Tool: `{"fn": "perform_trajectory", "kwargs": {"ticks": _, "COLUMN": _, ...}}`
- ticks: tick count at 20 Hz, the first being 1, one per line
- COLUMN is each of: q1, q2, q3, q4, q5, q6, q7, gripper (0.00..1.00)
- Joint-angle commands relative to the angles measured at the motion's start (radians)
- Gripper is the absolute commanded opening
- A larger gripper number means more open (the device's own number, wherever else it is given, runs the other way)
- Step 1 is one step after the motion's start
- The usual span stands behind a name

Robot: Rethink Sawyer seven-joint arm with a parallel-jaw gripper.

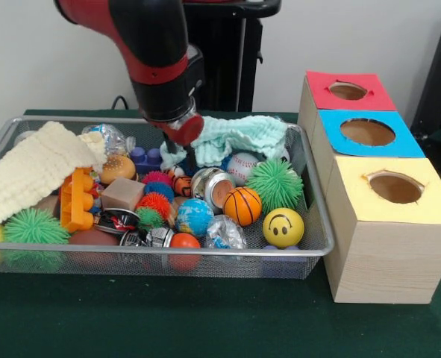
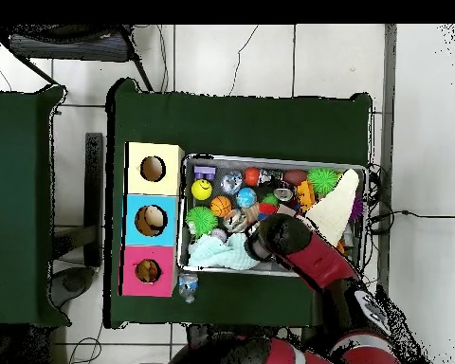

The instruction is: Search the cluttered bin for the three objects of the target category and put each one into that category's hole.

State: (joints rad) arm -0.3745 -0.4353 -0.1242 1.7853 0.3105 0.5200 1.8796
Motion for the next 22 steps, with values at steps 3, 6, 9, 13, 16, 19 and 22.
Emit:
{"fn": "perform_trajectory", "kwargs": {"ticks": 3, "q1": -0.060, "q2": 0.107, "q3": 0.049, "q4": -0.175, "q5": 0.048, "q6": 0.047, "q7": 0.163, "gripper": 1.00}}
{"fn": "perform_trajectory", "kwargs": {"ticks": 6, "q1": -0.055, "q2": 0.088, "q3": 0.030, "q4": -0.194, "q5": 0.043, "q6": 0.090, "q7": 0.179, "gripper": 1.00}}
{"fn": "perform_trajectory", "kwargs": {"ticks": 9, "q1": -0.060, "q2": 0.066, "q3": 0.029, "q4": -0.171, "q5": 0.043, "q6": 0.084, "q7": 0.184, "gripper": 1.00}}
{"fn": "perform_trajectory", "kwargs": {"ticks": 13, "q1": -0.054, "q2": 0.023, "q3": 0.045, "q4": -0.089, "q5": 0.060, "q6": 0.056, "q7": 0.204, "gripper": 1.00}}
{"fn": "perform_trajectory", "kwargs": {"ticks": 16, "q1": -0.032, "q2": 0.003, "q3": 0.037, "q4": -0.059, "q5": 0.068, "q6": 0.072, "q7": 0.232, "gripper": 1.00}}
{"fn": "perform_trajectory", "kwargs": {"ticks": 19, "q1": -0.019, "q2": -0.020, "q3": 0.031, "q4": -0.050, "q5": 0.075, "q6": 0.117, "q7": 0.247, "gripper": 1.00}}
{"fn": "perform_trajectory", "kwargs": {"ticks": 22, "q1": -0.009, "q2": -0.060, "q3": 0.038, "q4": -0.011, "q5": 0.088, "q6": 0.133, "q7": 0.250, "gripper": 1.00}}
